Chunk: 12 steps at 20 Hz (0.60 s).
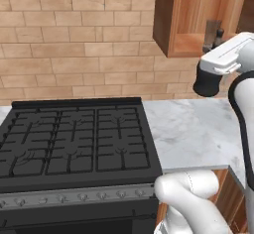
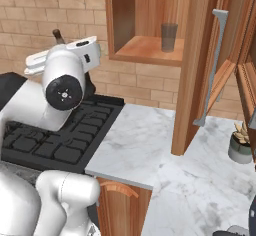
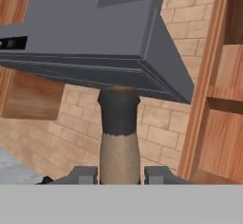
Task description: There is a bowl on the dining counter. Grab a lemon wedge from the fridge and place it in the bowl. Then get the liquor bottle and glass cup from the cabinet and place them next to the bowl.
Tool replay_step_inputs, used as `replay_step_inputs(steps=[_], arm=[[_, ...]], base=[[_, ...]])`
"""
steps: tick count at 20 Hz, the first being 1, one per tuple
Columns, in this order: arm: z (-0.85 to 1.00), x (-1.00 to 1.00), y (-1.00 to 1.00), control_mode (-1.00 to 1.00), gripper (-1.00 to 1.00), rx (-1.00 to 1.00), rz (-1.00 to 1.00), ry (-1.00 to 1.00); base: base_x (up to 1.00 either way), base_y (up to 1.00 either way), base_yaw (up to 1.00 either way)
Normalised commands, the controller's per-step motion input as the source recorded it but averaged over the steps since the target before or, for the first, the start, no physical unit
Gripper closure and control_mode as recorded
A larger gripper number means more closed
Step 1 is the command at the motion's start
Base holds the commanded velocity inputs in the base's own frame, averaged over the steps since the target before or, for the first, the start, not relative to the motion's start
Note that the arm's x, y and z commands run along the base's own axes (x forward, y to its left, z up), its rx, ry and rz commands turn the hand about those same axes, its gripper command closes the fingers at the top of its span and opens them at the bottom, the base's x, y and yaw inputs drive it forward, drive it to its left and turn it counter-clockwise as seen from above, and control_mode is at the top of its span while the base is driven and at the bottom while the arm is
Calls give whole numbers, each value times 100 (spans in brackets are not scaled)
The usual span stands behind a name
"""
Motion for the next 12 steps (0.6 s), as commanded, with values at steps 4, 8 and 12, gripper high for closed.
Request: replay_step_inputs(steps=[4,8,12], arm=[[-44,-78,26,-100,100,2,0,15],[-26,-76,25,-100,100,1,1,10],[-14,-10,20,-100,100,0,4,12]], base=[[0,0,0],[0,0,0],[0,0,0]])
